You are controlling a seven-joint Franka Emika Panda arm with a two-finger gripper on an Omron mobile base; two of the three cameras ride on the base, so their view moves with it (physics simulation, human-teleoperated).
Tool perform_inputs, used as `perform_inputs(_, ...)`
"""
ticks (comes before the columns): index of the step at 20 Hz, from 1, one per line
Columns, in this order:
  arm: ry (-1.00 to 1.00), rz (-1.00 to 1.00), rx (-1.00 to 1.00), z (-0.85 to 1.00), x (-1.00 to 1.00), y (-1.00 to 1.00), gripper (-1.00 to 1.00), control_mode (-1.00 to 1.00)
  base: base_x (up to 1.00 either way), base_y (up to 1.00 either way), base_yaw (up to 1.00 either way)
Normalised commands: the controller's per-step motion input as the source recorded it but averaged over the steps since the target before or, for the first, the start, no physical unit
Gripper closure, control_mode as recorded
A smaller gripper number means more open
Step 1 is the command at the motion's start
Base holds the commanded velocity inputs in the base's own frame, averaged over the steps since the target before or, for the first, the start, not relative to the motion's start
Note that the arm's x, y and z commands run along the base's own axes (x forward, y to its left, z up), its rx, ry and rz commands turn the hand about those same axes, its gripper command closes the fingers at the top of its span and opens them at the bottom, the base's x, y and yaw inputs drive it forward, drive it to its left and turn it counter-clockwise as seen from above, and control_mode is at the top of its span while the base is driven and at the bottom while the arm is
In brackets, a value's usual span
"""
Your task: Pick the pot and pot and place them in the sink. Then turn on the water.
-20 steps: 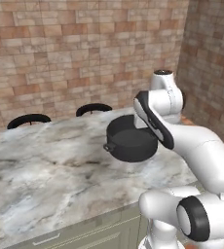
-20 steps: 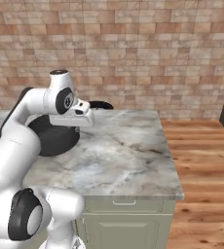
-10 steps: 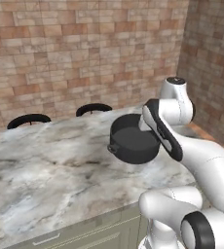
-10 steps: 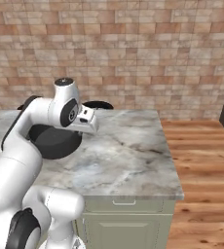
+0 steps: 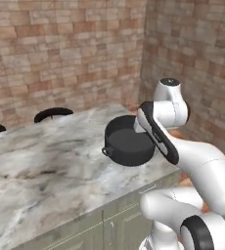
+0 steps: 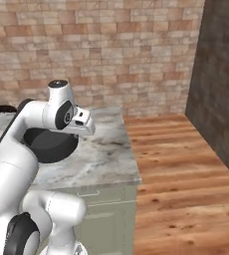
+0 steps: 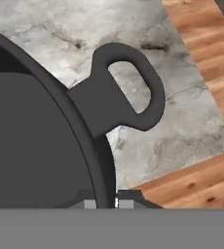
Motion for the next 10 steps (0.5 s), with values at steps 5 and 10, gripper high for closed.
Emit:
perform_inputs(5,0.0,0.0,0.0,0.0,0.0,0.0,1.0,1.0,0.07,-0.77,-0.67)
perform_inputs(10,0.0,0.0,0.0,0.0,0.0,0.0,1.0,1.0,0.21,-0.67,-0.7)
